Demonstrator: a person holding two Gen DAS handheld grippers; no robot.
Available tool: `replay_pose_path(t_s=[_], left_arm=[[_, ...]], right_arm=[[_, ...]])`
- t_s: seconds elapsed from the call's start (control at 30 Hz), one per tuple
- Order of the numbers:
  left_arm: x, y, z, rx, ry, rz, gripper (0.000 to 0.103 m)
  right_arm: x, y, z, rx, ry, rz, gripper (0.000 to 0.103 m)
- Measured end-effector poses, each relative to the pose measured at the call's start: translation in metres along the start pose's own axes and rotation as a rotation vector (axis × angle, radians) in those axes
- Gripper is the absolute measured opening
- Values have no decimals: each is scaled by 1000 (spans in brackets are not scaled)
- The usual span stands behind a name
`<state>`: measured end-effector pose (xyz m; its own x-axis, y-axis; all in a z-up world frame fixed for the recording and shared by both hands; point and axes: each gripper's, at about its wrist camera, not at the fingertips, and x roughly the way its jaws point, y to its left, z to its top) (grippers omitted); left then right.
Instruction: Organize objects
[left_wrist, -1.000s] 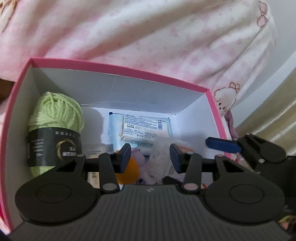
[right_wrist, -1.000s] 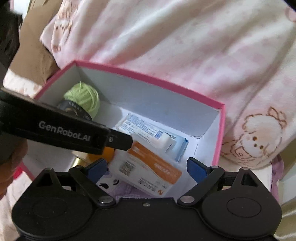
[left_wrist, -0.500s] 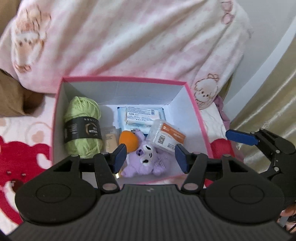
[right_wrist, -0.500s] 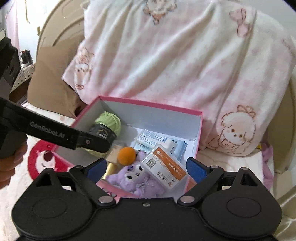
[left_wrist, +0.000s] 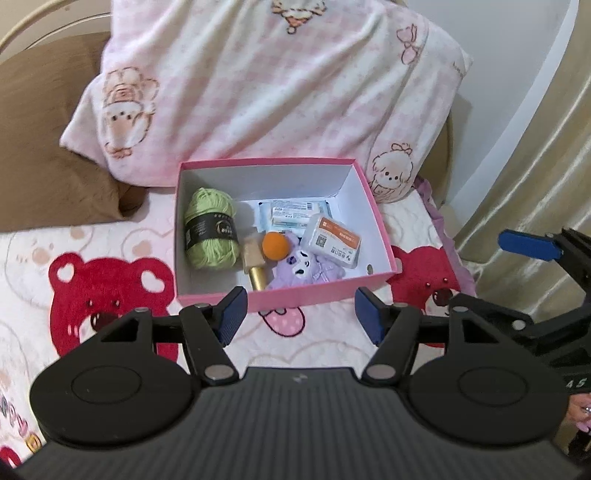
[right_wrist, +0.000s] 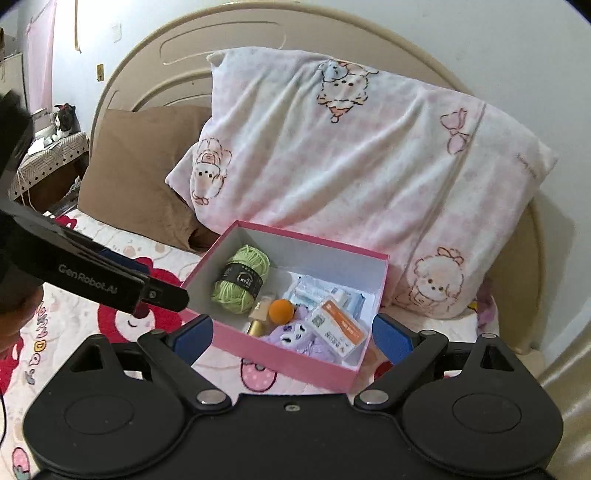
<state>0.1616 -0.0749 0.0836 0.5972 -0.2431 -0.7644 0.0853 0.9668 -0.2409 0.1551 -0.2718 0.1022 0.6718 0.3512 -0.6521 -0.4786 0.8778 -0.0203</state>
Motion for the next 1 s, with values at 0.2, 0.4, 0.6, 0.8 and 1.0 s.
replay_pose_path(t_s=[0.2,0.4,0.6,0.8,1.0], left_arm=[[-10,4,-39,-16,8,41,65],[-10,10,-62,-36,29,38,67],[-3,18,-71,-103,9,101,84],[3,18,-72,-98,7,144,97],[7,16,-76,-62,10,154,100]], right_arm=[[-15,5,-23,82,61,-61,95],[-19,4,-48,150,83,-88,95],[-13,3,-60,205,79,-85,103],[-3,6,-63,219,85,-118,103],[4,1,-65,254,137,-124,103]])
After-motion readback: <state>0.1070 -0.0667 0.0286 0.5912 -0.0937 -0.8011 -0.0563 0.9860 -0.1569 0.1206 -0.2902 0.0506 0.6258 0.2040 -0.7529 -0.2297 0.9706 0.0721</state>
